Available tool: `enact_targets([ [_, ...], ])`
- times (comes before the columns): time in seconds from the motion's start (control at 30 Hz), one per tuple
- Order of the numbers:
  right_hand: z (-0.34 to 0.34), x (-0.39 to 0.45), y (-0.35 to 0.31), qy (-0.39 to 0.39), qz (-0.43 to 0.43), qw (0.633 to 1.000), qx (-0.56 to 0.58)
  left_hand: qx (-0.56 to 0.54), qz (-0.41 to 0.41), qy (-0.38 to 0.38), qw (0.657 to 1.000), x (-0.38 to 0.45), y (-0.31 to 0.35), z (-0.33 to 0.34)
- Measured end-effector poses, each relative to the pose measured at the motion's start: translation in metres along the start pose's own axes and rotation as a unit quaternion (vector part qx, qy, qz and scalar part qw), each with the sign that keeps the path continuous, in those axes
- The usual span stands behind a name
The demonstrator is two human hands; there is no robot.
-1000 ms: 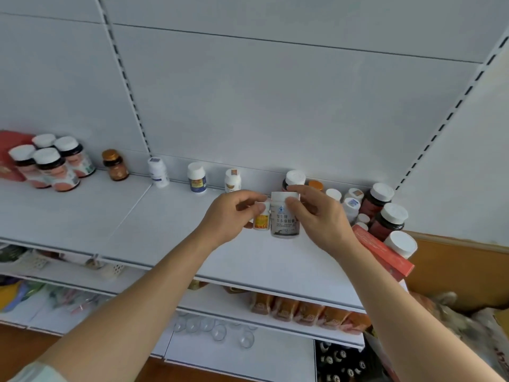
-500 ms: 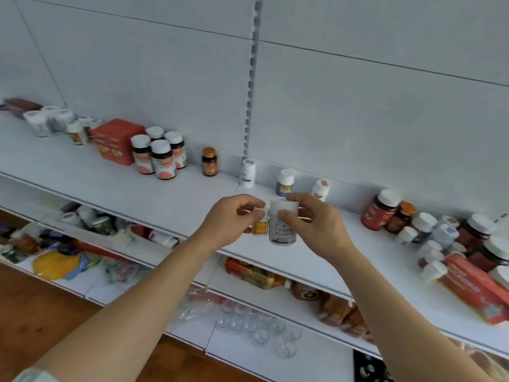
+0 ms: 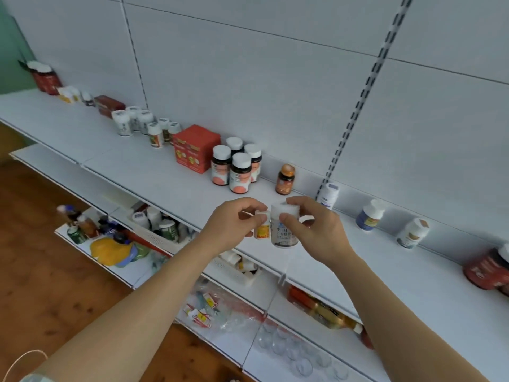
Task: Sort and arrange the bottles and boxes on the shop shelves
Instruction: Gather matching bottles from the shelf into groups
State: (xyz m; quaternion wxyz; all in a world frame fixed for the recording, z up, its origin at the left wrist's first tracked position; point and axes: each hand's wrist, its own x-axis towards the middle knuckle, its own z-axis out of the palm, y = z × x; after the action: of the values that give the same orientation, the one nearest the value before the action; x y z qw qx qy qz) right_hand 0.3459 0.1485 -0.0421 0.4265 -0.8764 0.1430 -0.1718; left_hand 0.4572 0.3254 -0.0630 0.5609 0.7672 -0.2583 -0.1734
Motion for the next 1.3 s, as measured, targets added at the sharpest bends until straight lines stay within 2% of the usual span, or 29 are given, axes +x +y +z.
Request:
enact_targets([
  [0.33, 0.093, 0.120, -0.033, -0.070, -0.069, 0.995, 0.033, 0.042, -0.020, 0.083, 0.995, 0.057, -0.027, -0.110],
  [0.6, 0.194, 0.189, -0.094, -0.118, -0.154, 0.981, 0.000, 0.069, -0.038, 0.152, 0.985, 0.074, -0.066, -0.224],
  [0.73, 0.253, 0.215, -0.132, -0.118, -0.179, 0.977, -0.011, 0.065, -0.034, 0.162, 0.984, 0.082, -0.092, -0.290],
  [0.9, 0.330, 0.238, -0.180, -0.097, -0.193, 0.976, -0.018, 0.070, -0.029, 0.156, 0.985, 0.091, -0.120, -0.385],
  [1.03, 0.382, 0.262, -0.204, -0.068, -0.157, 0.984, -0.051, 0.106, -0.021, 0.145, 0.983, 0.104, -0.137, -0.453],
  [1.17, 0.424, 0.293, -0.208, -0.011, -0.159, 0.982, -0.105, 0.113, -0.013, 0.140, 0.983, 0.125, -0.152, -0.500],
  [1.3, 0.455, 0.334, -0.202, 0.032, -0.121, 0.983, -0.135, 0.126, -0.004, 0.117, 0.985, 0.161, -0.169, -0.530],
])
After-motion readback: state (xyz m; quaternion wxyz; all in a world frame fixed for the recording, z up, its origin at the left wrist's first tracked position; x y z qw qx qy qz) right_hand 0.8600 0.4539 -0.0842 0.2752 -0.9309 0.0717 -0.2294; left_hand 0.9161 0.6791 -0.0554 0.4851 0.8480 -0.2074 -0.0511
